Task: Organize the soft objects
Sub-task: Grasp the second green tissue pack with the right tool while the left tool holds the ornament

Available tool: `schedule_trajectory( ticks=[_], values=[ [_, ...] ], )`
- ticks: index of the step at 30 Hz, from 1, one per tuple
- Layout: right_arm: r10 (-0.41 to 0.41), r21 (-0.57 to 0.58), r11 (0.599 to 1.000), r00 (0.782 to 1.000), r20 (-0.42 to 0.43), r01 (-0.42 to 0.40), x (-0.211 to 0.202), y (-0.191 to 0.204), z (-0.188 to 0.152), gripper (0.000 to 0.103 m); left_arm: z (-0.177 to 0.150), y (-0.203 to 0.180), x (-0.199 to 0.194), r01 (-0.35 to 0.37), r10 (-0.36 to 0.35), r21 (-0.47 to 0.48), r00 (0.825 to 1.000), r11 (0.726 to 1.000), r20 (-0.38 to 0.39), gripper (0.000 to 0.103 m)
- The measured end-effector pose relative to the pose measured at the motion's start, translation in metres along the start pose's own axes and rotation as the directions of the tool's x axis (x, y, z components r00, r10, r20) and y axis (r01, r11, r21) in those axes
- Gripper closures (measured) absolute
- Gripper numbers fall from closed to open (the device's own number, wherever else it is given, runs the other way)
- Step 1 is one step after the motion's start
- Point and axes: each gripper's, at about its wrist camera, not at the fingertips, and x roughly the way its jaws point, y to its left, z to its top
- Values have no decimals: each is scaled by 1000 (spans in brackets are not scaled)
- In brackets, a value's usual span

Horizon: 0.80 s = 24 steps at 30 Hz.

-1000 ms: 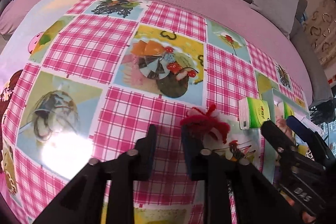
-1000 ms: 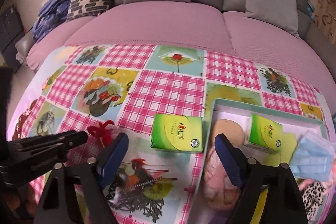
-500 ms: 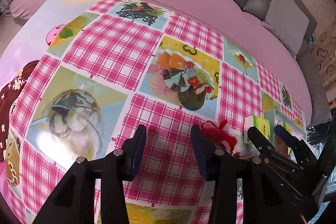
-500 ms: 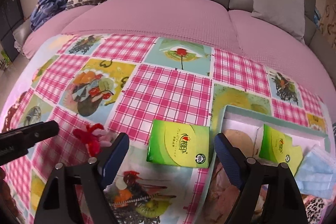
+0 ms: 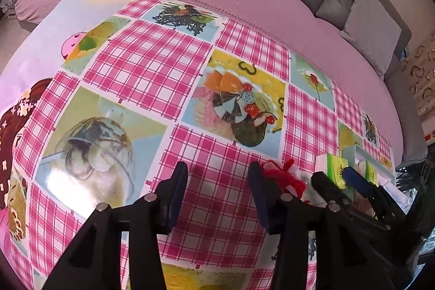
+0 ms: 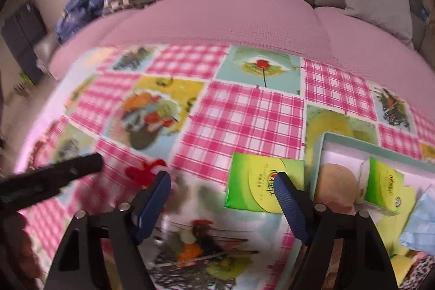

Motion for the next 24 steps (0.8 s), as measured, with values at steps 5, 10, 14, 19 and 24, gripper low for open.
schedule_trajectory(
  ticks=[5,10,14,19,24],
  values=[
    [-85,-28,996,996,-4,85,3,-6,9,22,1,1,-2,0,0,-9,1000,1000,6,55],
    [-105,-50,993,994,-15,104,16,-10,18,22,2,0,-5,-3,3,-7,1000,1000,14,55],
    [-122,-41,992,992,-44,120,27,-14,20,24,3,0,-5,-3,3,-6,1000,1000,15,55],
    [-94,-32,995,994,-58,93,24,-11,14,23,3,-3,-3,7,-7,3,1000,1000,9,54],
    [-90,-68,994,993,-70,85,18,-3,5,23,3,-4,0,53,-53,3,999,999,-7,54]
  ],
)
